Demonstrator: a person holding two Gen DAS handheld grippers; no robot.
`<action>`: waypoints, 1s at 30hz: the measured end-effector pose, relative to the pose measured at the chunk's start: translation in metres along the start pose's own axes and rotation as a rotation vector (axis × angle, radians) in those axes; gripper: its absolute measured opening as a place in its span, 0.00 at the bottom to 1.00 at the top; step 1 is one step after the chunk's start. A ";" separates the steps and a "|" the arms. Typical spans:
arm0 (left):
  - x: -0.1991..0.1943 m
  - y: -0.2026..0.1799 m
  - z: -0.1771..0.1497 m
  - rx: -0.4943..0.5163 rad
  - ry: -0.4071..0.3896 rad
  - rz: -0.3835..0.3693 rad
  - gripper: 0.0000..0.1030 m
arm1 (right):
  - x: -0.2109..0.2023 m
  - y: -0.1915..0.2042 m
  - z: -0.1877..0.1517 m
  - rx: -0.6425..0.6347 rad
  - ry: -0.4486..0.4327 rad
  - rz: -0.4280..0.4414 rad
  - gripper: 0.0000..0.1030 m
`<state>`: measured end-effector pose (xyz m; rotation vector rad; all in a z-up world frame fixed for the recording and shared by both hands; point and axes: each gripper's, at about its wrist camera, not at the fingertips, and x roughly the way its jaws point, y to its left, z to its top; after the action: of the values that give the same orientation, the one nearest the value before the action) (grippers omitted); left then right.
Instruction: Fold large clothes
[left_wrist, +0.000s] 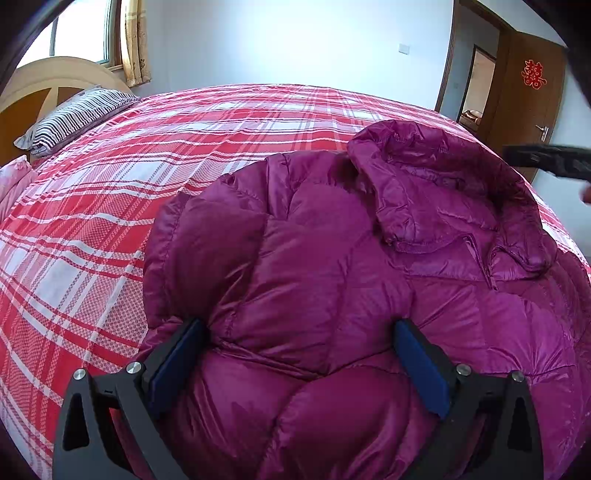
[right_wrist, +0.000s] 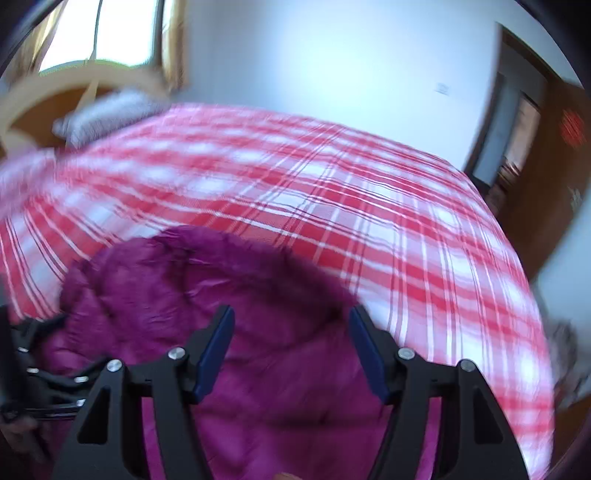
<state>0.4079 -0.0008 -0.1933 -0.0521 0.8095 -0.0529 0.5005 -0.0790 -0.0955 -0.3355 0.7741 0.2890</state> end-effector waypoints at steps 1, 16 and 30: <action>0.000 -0.001 0.000 0.003 0.001 0.003 0.99 | 0.013 0.001 0.010 -0.036 0.020 0.016 0.65; 0.001 -0.001 -0.002 0.008 -0.004 0.008 0.99 | 0.032 0.008 -0.006 -0.212 0.057 0.017 0.08; -0.020 -0.005 0.004 0.010 -0.004 0.003 0.99 | 0.048 0.020 -0.067 -0.140 0.031 -0.060 0.06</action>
<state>0.3969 -0.0041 -0.1763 -0.0420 0.8056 -0.0539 0.4835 -0.0812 -0.1785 -0.4952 0.7749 0.2829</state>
